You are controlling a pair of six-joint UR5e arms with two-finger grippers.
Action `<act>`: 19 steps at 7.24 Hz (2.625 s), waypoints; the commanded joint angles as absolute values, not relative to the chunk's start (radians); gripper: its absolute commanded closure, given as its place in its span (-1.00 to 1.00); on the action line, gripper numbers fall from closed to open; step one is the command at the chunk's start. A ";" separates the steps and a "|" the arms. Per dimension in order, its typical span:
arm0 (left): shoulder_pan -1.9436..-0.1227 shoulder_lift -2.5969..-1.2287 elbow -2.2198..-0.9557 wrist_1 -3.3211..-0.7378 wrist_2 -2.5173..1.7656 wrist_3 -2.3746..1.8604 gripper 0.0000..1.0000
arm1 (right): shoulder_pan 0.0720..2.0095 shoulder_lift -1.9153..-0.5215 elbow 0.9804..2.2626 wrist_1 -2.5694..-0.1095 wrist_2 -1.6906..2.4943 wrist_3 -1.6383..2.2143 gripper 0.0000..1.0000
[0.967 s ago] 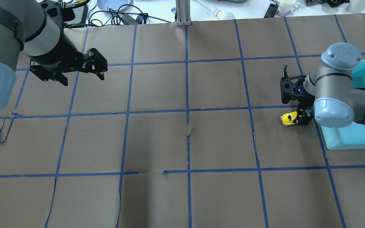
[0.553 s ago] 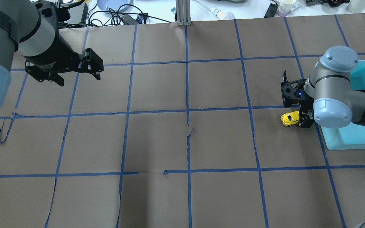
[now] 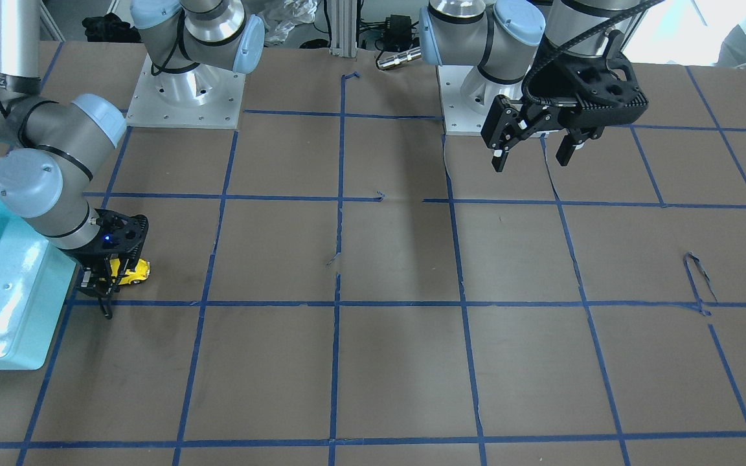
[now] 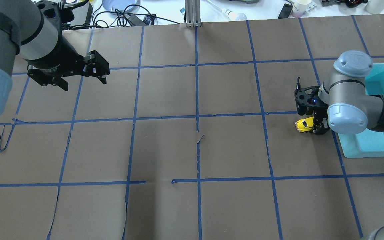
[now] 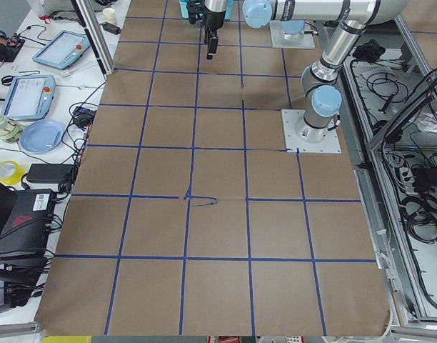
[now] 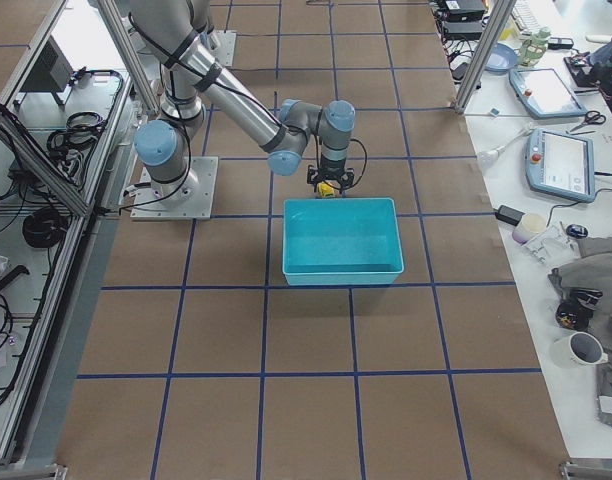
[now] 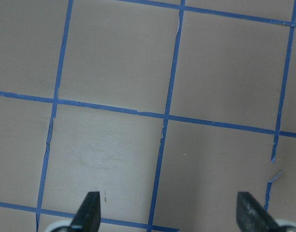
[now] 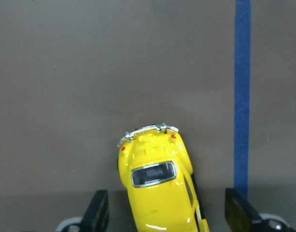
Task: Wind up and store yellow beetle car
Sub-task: 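Close the right gripper on the yellow car, then lift the car with the right gripper and carry it over the bin, then lower the car into the blue bin and open the right gripper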
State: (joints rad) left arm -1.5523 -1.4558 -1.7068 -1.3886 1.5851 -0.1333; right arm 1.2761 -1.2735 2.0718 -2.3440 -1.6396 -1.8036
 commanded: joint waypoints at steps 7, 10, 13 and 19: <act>-1.551 -1.457 -1.703 -1.388 1.586 -0.133 -1.00 | 1.450 -1.289 1.652 -1.976 -1.664 -1.775 1.00; -1.551 -1.460 -1.698 -1.387 1.582 -0.135 -1.00 | 1.277 -1.285 1.500 -1.772 -1.715 -1.808 1.00; -1.551 -1.460 -1.698 -1.382 1.578 -0.135 -1.00 | 1.042 -1.270 1.630 -1.855 -1.713 -2.040 1.00; -1.552 -1.457 -1.707 -1.382 1.586 -0.133 -1.00 | 1.002 -1.181 1.822 -2.138 -1.758 -2.039 1.00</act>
